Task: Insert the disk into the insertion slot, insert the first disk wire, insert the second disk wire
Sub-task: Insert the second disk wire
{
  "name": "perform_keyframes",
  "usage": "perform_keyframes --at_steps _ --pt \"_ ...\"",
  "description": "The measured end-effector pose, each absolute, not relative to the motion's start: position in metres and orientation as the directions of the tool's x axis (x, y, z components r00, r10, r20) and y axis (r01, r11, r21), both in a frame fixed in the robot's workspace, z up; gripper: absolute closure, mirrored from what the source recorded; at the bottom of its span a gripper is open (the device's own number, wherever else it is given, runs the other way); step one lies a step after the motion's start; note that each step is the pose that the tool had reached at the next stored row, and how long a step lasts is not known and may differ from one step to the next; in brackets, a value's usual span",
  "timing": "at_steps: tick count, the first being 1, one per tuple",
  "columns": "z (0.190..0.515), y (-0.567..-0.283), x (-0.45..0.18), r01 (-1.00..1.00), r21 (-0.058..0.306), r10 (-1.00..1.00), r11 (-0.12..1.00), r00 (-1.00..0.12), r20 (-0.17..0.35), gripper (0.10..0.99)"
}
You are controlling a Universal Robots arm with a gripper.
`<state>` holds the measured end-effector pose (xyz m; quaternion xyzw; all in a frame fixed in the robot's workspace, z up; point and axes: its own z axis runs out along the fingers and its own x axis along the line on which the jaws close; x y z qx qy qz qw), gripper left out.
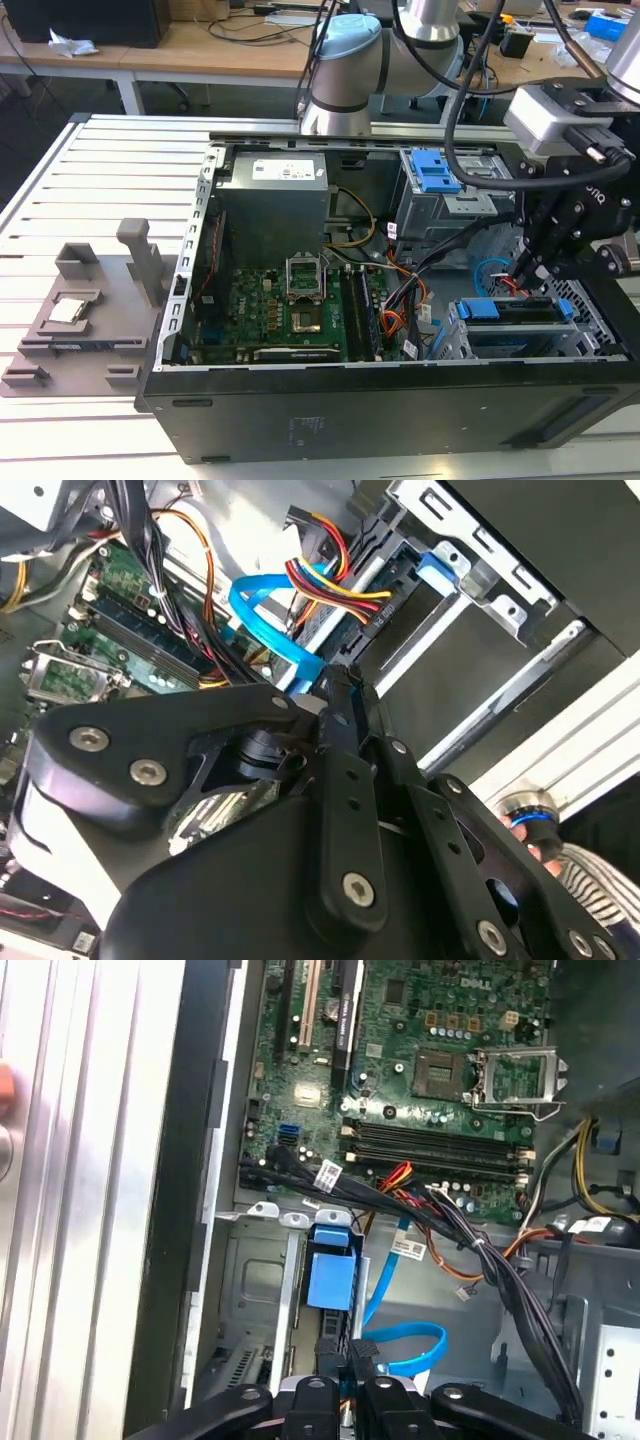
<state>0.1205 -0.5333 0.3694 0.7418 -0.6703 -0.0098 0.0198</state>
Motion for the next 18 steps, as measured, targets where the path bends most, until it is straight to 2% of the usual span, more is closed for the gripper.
perform_keyframes --at_steps 4,18 --pt "0.368 -0.534 0.121 -0.999 0.042 -0.999 -0.031 0.031 0.007 0.922" --pt "0.344 -0.538 0.127 -0.999 0.044 -1.000 -0.019 0.019 -0.010 0.922"
